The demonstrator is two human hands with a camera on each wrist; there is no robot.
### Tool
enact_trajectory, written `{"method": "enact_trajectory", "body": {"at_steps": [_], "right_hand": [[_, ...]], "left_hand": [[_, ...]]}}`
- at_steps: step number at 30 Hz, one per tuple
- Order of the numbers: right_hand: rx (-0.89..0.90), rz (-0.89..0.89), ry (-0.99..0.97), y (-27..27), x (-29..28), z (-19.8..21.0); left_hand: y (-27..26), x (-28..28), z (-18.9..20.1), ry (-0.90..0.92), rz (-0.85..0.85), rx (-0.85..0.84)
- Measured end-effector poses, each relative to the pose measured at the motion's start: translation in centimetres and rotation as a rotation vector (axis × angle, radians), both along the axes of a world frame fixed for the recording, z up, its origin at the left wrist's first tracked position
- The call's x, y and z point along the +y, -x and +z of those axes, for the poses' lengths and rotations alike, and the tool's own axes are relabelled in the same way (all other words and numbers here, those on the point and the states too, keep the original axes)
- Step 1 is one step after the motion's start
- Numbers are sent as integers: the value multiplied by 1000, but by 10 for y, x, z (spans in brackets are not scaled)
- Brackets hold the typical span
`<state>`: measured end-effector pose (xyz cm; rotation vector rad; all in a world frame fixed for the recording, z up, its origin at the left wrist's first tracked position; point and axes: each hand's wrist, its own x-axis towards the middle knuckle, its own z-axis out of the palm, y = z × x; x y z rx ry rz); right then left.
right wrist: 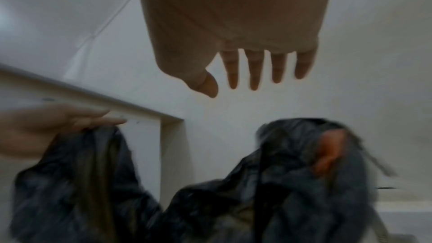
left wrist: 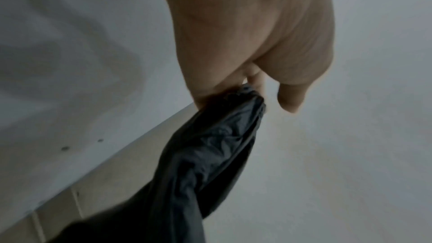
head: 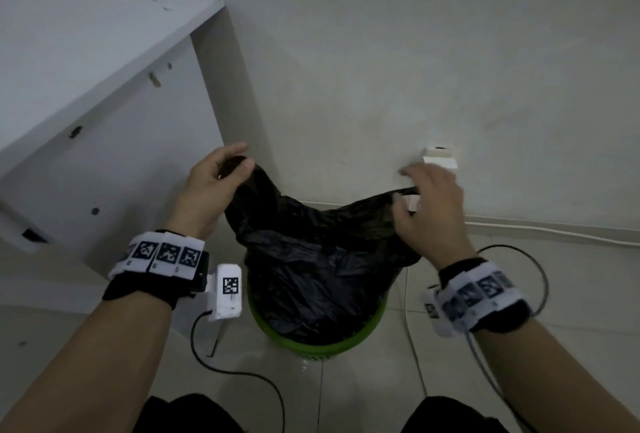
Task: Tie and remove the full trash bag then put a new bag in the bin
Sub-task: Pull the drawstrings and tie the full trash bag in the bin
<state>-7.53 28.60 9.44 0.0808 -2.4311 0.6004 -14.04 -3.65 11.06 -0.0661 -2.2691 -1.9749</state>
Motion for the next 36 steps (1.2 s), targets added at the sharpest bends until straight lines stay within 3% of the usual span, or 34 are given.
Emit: {"method": "enact_trajectory", "body": {"at_steps": [2,4,5,7,10,14,16,19,20,23,25,27,30,32,34,36], "right_hand": [[-50,150,-105,9,-29,-26],[-331,74,-268,19,-44,-57],[-478,-26,-352,24,-41,-69],[-693,-199,-475,30,-21,-76],[-684,-279,-528,33,12,-60],[-342,-255,-43,40,52,-7],[-301,-286,147,33,67,10],[-431,-383,443,6,69,6],[-530,-380,614,-3,62,-3],[-1045,-263,1178,-23,36,-44],[-1123,-210,1355,-25,23,-60],[-931,-186,1408,-13,26,-58],[-618,-122,1433,0,45,-21],[-580,-105,1354,-1,55,1],[-664,-68,1187,-5,60,17],[-600,-58,1088,-7,64,33]], "left_hand": [[-3,-2,1,314,-108,-186],[-7,-5,7,628,-167,-259],[-10,-7,10,684,-154,-225],[-15,-14,13,592,-116,-96],[-20,-28,15,329,-18,9],[-9,-44,7,204,161,23],[-6,-46,6,149,178,2],[-2,-39,7,105,155,-18],[-2,-35,7,88,153,-28],[-1,-24,12,41,142,-48],[-2,-20,17,37,137,-60],[-1,-22,20,55,166,-61],[-1,-31,20,128,178,-17],[-2,-38,17,228,147,35],[-1,-40,15,285,120,80],[1,-36,15,340,79,48]]}}
